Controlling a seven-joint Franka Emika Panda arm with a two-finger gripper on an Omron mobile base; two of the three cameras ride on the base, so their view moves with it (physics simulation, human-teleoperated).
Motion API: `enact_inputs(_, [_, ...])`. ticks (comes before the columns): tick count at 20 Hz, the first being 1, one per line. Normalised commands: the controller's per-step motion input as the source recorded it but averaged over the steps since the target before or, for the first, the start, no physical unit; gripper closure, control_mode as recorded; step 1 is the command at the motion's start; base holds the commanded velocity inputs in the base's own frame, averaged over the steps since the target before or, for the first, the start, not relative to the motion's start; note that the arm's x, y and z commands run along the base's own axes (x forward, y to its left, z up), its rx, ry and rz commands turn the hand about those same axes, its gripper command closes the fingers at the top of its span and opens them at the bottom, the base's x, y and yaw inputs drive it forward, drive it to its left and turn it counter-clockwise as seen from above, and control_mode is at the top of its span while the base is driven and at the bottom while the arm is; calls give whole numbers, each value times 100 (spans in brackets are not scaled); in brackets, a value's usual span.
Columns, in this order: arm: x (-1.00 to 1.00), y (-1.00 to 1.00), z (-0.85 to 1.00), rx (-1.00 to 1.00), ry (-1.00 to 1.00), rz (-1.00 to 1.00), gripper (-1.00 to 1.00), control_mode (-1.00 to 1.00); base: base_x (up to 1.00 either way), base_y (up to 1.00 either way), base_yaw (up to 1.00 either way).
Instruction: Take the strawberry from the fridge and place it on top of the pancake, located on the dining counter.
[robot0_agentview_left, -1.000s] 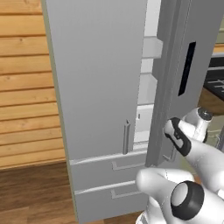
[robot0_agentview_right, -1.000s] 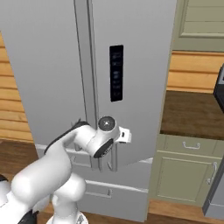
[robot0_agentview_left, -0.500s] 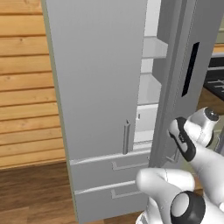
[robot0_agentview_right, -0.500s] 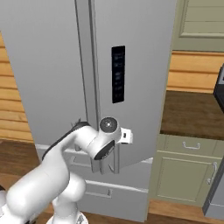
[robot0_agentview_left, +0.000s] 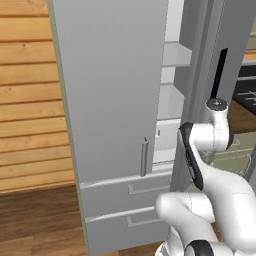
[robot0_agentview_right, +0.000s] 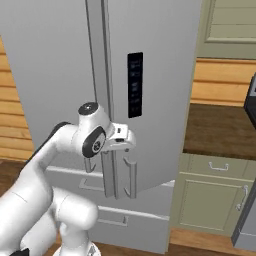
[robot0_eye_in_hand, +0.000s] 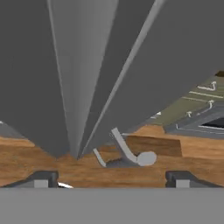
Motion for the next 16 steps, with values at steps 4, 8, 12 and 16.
enact_inputs(4, [0,100,42,-61,40,0,-100,-100,0,0,0])
enact_inputs(8, [0,95,24,-68,46,0,-100,-100,0,0,0])
enact_inputs(12, [14,55,15,-52,33,0,-100,-100,0,0,0])
enact_inputs(16, [-1,5,3,-17,-4,0,-100,-100,0,0,0])
